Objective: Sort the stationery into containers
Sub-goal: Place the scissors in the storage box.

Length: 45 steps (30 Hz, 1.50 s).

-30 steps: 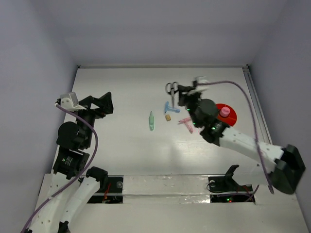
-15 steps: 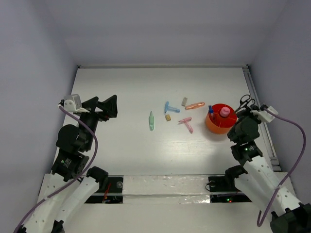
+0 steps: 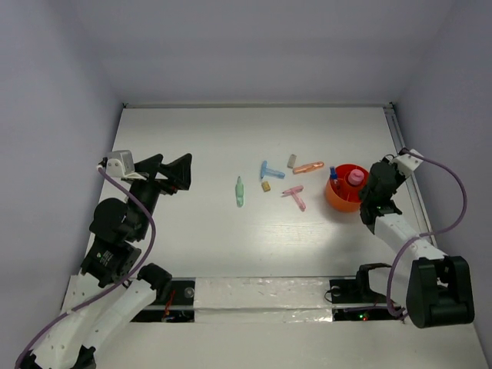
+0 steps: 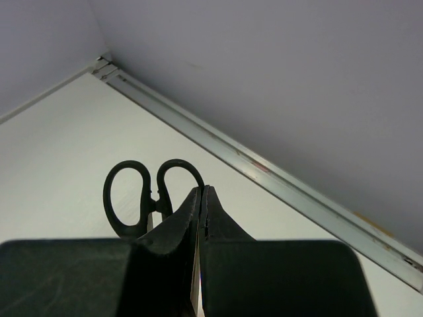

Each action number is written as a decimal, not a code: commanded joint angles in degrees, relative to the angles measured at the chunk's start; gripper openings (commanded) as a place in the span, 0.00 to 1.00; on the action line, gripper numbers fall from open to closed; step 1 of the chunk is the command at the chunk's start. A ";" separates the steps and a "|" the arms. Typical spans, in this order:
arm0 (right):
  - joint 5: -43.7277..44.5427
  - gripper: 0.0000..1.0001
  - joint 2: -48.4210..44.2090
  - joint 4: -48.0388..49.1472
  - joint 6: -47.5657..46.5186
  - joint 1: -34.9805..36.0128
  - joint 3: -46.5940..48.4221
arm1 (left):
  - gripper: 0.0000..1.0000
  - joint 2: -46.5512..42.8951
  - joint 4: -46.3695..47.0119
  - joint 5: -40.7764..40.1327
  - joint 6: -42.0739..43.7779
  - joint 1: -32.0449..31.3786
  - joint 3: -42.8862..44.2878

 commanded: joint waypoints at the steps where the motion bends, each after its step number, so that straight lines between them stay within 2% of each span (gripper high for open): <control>1: -1.74 0.00 0.95 8.78 -0.02 -0.21 2.05 | 0.89 0.03 2.30 0.33 0.82 -0.46 0.19; 11: -5.07 0.00 6.84 10.71 1.39 -0.21 0.56 | 0.88 0.38 2.38 0.60 0.90 -0.46 0.19; 19: -3.77 0.00 8.69 11.59 1.83 3.21 -0.68 | 0.88 0.56 2.56 1.04 0.99 -0.46 0.01; 21: -2.45 0.04 8.43 11.24 1.74 4.88 -0.85 | 0.88 0.56 2.56 1.04 0.99 -0.46 0.01; 24: 0.19 0.15 7.46 10.63 1.39 6.46 -1.29 | 0.88 0.47 2.56 1.21 0.99 -0.46 -0.07; 26: 0.28 0.23 5.45 7.22 3.05 6.47 -1.30 | 0.88 0.47 2.56 1.21 1.08 -0.46 -0.07; 29: 0.46 0.30 3.60 3.43 4.73 6.47 -0.68 | 0.88 0.47 2.65 1.21 0.99 -0.46 -0.07; 35: -2.79 0.34 -3.52 -6.94 8.86 6.47 2.04 | 0.87 0.91 2.56 1.21 1.17 -0.46 -0.07; 38: -10.24 0.35 -8.09 -12.65 9.03 6.99 4.67 | 0.87 1.08 2.56 1.21 1.17 -0.46 -0.07; 40: -22.26 0.32 -9.15 -18.10 8.77 7.00 8.09 | 0.87 1.35 2.56 1.21 1.17 -0.46 -0.07; 41: -26.92 0.29 -8.72 -19.86 8.77 7.95 9.41 | 0.87 1.69 2.56 1.21 1.17 -0.46 -0.07; 42: -37.32 0.26 -7.93 -22.83 8.77 8.92 10.73 | 0.87 1.87 2.56 1.21 1.17 -0.46 -0.07; 44: -42.25 0.14 -3.56 -26.53 8.07 13.30 15.21 | 0.87 2.57 2.56 1.21 1.17 -0.46 -0.07; 45: -41.82 0.10 -1.53 -30.64 7.72 19.33 16.79 | 0.87 2.92 2.56 1.21 1.17 -0.46 -0.07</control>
